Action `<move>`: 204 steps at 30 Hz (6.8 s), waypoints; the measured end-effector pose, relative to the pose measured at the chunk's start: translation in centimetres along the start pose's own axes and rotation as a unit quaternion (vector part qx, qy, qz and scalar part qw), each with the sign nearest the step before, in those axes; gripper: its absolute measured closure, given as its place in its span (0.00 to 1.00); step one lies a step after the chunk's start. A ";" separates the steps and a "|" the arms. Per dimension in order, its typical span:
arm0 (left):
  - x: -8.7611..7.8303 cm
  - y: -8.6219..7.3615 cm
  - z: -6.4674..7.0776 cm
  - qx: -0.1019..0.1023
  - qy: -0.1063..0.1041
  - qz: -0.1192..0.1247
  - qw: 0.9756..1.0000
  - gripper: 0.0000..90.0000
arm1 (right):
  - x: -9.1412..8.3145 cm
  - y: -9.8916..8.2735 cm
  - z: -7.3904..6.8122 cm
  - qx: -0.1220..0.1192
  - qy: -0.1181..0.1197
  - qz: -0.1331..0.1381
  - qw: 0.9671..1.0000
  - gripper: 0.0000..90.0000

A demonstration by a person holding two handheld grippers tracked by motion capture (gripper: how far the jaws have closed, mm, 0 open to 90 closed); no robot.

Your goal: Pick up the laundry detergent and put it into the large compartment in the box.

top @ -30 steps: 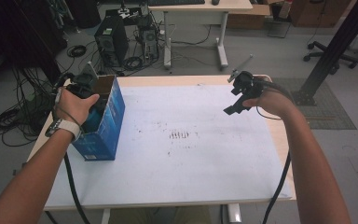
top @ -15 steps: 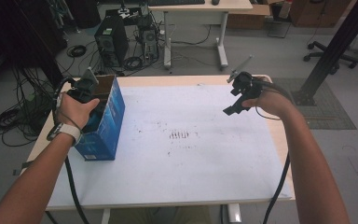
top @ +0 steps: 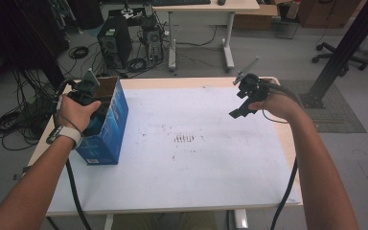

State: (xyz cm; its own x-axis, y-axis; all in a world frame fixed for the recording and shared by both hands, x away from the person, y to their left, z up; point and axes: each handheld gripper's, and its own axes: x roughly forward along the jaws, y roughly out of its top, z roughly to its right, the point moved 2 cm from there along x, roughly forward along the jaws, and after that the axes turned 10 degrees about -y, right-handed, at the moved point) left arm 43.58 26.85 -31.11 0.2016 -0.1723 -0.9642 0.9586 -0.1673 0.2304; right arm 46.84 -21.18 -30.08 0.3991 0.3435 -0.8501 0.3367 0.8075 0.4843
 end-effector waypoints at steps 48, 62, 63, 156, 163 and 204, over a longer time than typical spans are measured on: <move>-0.7 0.1 0.8 0.016 0.024 0.007 1.000 0.25 | -0.4 -0.1 -0.3 0.000 0.001 0.004 1.000 0.10; -1.3 -0.2 1.0 0.024 0.021 0.014 0.999 0.24 | -0.7 -0.2 -0.5 0.000 -0.002 0.006 1.000 0.10; -1.3 -0.2 1.0 0.024 0.022 0.015 0.999 0.24 | -0.7 -0.2 -0.5 0.000 -0.002 0.007 1.000 0.10; -10.3 -0.9 5.2 0.169 -0.078 0.016 0.982 0.10 | -2.0 -0.3 -1.2 0.003 0.000 0.004 1.000 0.10; -10.4 -1.1 6.1 0.203 -0.084 0.007 0.975 0.10 | -2.1 -0.3 -1.3 0.004 -0.002 0.004 1.000 0.10; -11.3 -2.1 13.1 0.381 -0.117 -0.009 0.917 0.09 | -2.4 -0.5 -1.3 0.006 -0.002 0.003 1.000 0.09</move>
State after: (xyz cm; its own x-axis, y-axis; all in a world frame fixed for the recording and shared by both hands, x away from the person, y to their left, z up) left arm 36.70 16.41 -18.96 0.0539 -0.3511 -0.9348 0.5253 -0.7862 0.3255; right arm 44.63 -21.76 -28.58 0.4048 0.3465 -0.8462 0.3446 0.7994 0.4922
